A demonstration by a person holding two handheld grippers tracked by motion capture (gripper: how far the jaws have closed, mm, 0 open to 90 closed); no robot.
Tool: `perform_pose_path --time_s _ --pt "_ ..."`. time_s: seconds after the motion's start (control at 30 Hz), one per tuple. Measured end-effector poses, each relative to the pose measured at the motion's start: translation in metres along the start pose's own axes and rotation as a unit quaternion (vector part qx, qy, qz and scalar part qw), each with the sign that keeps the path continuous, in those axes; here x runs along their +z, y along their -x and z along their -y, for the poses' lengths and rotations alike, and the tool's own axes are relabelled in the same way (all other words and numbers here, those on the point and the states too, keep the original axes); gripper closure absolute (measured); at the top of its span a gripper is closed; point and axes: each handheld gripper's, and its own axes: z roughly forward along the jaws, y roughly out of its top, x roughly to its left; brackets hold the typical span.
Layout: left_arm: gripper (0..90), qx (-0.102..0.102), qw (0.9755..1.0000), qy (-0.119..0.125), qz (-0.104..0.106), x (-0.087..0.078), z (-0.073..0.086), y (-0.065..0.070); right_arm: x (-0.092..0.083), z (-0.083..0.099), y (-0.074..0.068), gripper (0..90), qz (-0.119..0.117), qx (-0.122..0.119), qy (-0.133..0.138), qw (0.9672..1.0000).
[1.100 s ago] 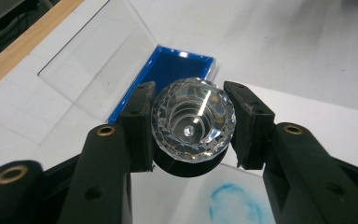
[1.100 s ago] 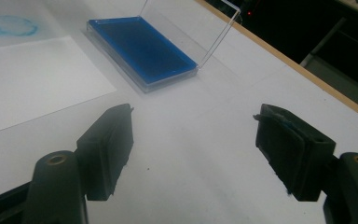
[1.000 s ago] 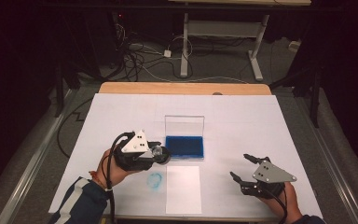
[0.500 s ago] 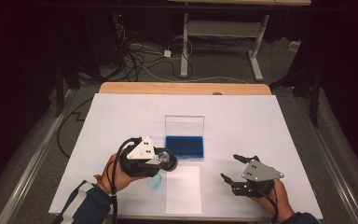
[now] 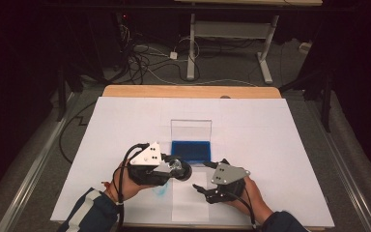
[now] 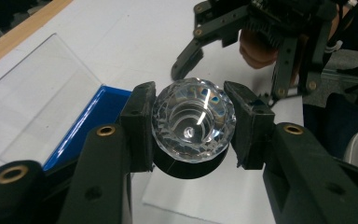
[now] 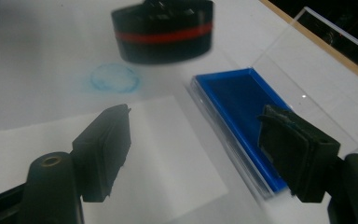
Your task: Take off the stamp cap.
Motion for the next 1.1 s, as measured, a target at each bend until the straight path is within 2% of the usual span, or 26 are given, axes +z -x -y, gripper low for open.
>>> perform_pose_path --time_s 0.03,0.23,0.37,0.4,0.57,0.7,0.8,0.9,1.1 --pt "54.6 0.001 1.0000 0.001 -0.005 0.001 0.000 0.001 0.002 -0.003 -0.002 24.5 -0.002 -0.002 0.000 1.0000" --pt "54.6 0.003 1.0000 0.006 -0.001 0.004 -0.003 0.008 0.013 -0.012 -0.011 23.4 -0.021 -0.016 0.001 0.9996" --pt "54.6 0.005 1.0000 0.007 0.005 0.007 -0.004 0.010 0.018 -0.015 -0.015 23.4 -0.025 -0.020 0.004 0.9995" --pt "54.6 0.006 0.9999 0.006 0.012 0.010 -0.004 0.011 0.019 -0.015 -0.015 23.5 -0.024 -0.018 0.004 0.9995" --pt "54.6 0.010 0.9997 0.001 0.022 0.016 -0.006 0.014 0.021 -0.016 -0.015 27.0 -0.020 -0.018 0.009 0.9996" --pt "54.6 0.006 0.9998 0.006 0.018 0.016 -0.006 0.014 0.019 -0.016 -0.015 32.8 -0.018 -0.019 0.011 0.9996" --pt "54.6 0.003 0.9998 0.006 0.020 0.015 -0.005 0.013 0.019 -0.015 -0.016 33.4 -0.020 -0.021 0.010 0.9995" --pt "54.5 0.002 0.9998 0.007 0.019 0.014 -0.005 0.012 0.018 -0.014 -0.018 34.8 -0.009 -0.033 0.003 0.9994" --pt "54.5 -0.006 0.9997 0.012 0.020 0.015 -0.004 0.011 0.016 -0.014 -0.018 37.7 0.002 -0.034 0.004 0.9994"
